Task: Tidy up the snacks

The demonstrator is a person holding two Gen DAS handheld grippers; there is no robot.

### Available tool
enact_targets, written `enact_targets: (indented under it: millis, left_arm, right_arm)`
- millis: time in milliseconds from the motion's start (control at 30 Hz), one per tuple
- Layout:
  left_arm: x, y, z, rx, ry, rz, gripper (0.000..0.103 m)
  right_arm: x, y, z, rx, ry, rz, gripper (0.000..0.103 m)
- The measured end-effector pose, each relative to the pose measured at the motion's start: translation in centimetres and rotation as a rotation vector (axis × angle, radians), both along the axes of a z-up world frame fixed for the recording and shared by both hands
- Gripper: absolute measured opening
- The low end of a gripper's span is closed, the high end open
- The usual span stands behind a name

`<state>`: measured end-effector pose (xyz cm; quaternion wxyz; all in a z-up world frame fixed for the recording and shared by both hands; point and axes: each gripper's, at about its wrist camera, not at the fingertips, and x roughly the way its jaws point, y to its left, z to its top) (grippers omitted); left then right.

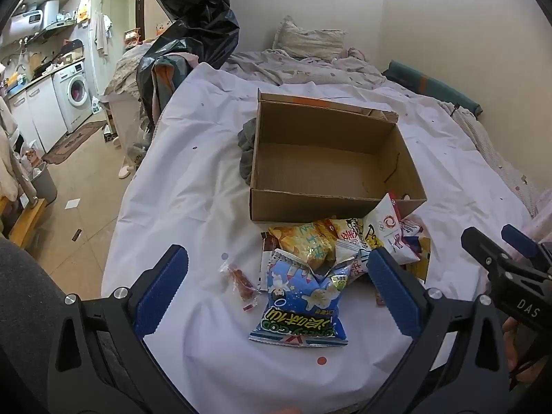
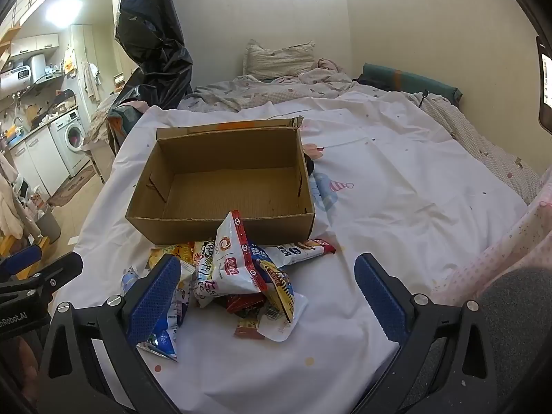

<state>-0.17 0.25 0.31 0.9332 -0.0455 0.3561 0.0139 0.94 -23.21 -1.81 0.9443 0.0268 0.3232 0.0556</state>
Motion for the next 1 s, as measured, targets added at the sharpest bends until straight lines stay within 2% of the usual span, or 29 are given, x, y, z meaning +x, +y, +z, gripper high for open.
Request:
enact_targets:
  millis: [1000]
  left_arm:
    - [0.0, -0.28, -0.54, 0.011, 0.002, 0.013, 0.103]
  right_arm:
    - [0.05, 0.22, -0.22, -0.012, 0.015, -0.003, 0.103]
